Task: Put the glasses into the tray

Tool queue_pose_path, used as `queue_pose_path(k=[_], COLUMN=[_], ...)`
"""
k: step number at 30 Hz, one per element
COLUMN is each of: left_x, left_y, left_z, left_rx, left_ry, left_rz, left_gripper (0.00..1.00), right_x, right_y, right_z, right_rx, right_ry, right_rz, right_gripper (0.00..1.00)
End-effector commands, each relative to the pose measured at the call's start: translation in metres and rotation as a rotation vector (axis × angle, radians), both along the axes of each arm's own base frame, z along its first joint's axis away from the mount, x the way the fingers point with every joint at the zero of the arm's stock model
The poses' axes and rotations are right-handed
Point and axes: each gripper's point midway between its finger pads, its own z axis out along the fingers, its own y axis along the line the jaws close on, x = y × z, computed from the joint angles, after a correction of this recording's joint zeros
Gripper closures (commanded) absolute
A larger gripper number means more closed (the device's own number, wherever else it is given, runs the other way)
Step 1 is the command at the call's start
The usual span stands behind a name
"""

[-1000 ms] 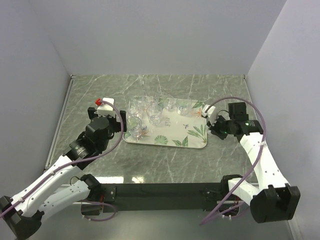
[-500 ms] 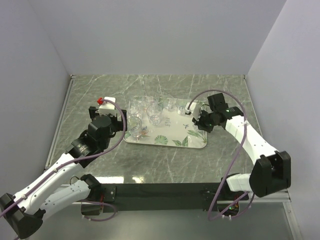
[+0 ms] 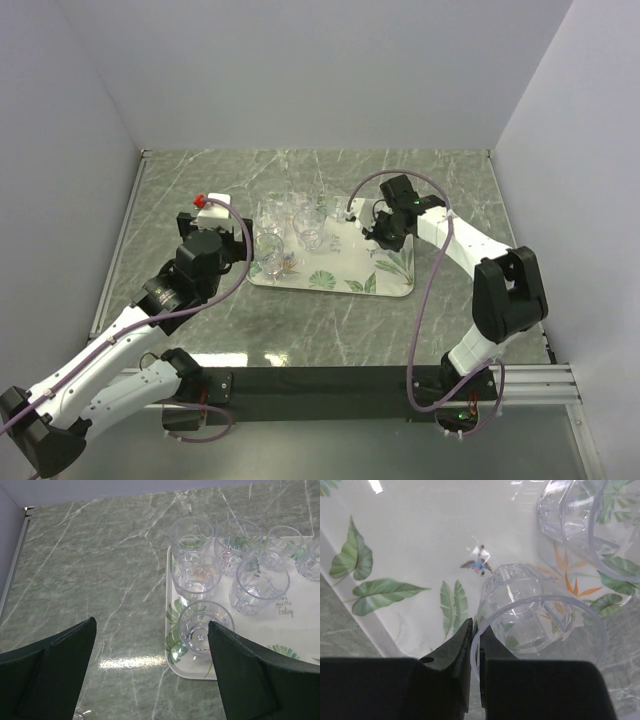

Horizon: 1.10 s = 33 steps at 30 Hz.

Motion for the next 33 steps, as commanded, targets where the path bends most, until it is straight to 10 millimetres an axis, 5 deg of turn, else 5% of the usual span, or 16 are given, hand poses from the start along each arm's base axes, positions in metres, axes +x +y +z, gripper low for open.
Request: queue_pose_path(k=[1, 8, 18, 25, 33], left_x=[0.002, 0.002, 0.003, 0.003, 0.006], left_y=[0.005, 0.006, 0.006, 0.005, -0.004], left_z=[0.011, 0.011, 0.008, 0.006, 0.001], left_rx=[-0.013, -0.014, -0.008, -0.009, -0.024], left_ry=[-0.042, -0.043, -0.039, -0.038, 0.012], left_rz=[0.022, 0.026, 0.028, 0.025, 0.008], left_gripper=[0.01, 0.0, 0.01, 0.01, 0.01], right_x=[0.023, 0.021, 0.018, 0.008, -0.031], right_y=[0.009, 0.01, 0.008, 0.003, -0.013], right_z=[0.017, 0.01, 0.019, 0.073, 0.124], right_rx=[0.001, -0.002, 0.018, 0.087, 0.252], right_ry=[-0.085, -0.076, -0.107, -0.226, -0.34], right_rz=[-0.016, -0.03, -0.062, -0.096, -0.126], right_gripper=[0.96, 0.88, 0.53, 0.39, 0.33])
